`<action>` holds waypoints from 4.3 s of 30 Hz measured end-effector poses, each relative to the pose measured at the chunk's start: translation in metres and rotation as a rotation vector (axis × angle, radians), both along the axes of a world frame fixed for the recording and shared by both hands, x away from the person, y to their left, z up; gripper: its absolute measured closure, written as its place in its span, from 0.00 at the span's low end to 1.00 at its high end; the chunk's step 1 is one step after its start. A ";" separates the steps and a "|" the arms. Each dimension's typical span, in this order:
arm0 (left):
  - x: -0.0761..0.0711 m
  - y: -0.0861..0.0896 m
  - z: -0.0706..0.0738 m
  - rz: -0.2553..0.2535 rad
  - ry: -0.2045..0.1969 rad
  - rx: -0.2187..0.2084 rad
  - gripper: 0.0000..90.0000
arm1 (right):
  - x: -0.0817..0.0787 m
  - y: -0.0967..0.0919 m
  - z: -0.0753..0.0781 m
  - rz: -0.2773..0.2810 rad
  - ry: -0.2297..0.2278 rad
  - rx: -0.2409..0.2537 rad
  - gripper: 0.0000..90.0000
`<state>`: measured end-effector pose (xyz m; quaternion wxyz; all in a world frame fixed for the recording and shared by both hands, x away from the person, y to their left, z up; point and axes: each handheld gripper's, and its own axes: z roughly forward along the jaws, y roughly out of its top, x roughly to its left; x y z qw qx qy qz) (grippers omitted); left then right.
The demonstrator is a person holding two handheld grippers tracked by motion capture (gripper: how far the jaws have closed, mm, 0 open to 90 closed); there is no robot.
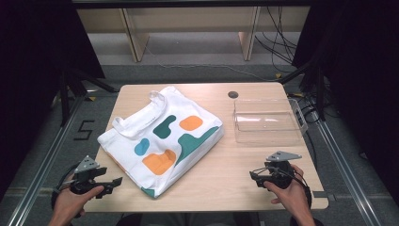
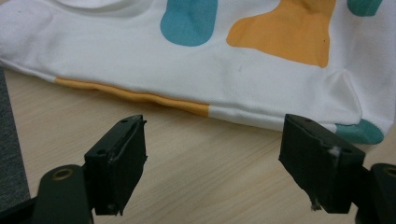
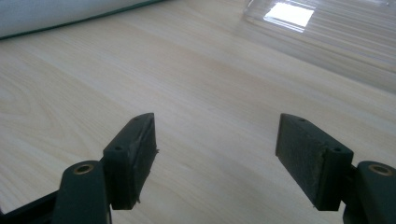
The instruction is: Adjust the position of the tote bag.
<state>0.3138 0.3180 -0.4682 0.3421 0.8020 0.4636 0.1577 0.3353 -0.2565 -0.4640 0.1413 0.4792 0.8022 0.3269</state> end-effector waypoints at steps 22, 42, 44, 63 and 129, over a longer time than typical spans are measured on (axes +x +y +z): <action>0.003 -0.024 0.004 -0.090 0.015 -0.119 0.37 | 0.000 0.000 0.002 0.031 -0.016 -0.011 0.36; 0.008 -0.126 -0.009 -0.369 0.066 -0.078 0.48 | 0.002 0.004 0.003 0.069 -0.016 0.017 0.41; 0.011 -0.139 -0.012 -0.403 0.059 -0.043 0.50 | 0.004 0.007 0.002 0.097 -0.034 0.000 0.44; 0.021 -0.162 -0.021 -0.445 0.042 0.064 0.96 | 0.066 0.081 0.000 0.311 -0.073 -0.020 0.94; 0.045 -0.164 0.036 -0.406 -0.081 -0.030 0.49 | 0.103 0.138 0.023 0.229 0.030 0.044 0.54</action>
